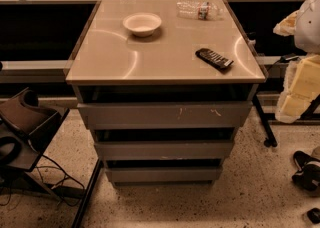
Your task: Open middle drawer
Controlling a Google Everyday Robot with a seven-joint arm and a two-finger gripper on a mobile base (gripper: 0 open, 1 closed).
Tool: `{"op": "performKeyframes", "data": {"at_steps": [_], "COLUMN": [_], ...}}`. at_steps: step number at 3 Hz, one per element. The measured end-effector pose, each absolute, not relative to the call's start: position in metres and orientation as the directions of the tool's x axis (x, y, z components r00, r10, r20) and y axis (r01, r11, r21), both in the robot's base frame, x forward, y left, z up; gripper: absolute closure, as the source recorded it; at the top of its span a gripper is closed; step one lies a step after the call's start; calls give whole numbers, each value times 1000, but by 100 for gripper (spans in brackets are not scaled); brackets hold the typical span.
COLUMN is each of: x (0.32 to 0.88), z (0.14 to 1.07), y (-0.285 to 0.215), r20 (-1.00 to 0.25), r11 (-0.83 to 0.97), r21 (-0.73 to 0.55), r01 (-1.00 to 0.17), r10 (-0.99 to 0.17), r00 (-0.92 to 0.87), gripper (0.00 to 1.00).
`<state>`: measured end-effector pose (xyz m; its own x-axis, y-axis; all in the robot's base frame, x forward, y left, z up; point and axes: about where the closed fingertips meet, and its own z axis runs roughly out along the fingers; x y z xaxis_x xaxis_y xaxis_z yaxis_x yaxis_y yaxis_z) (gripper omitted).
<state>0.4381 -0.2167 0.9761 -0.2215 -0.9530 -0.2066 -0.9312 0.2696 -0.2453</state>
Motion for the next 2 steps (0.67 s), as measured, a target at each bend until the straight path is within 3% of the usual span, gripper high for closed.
{"op": "performKeyframes", "data": {"at_steps": [2], "x": [439], "z": [957], "y": [-212], "r20": [-229], "r11": [279], "r21": [-243], "r01": [-929], "r10": [-947], "r00": [-224], "gripper": [0]}}
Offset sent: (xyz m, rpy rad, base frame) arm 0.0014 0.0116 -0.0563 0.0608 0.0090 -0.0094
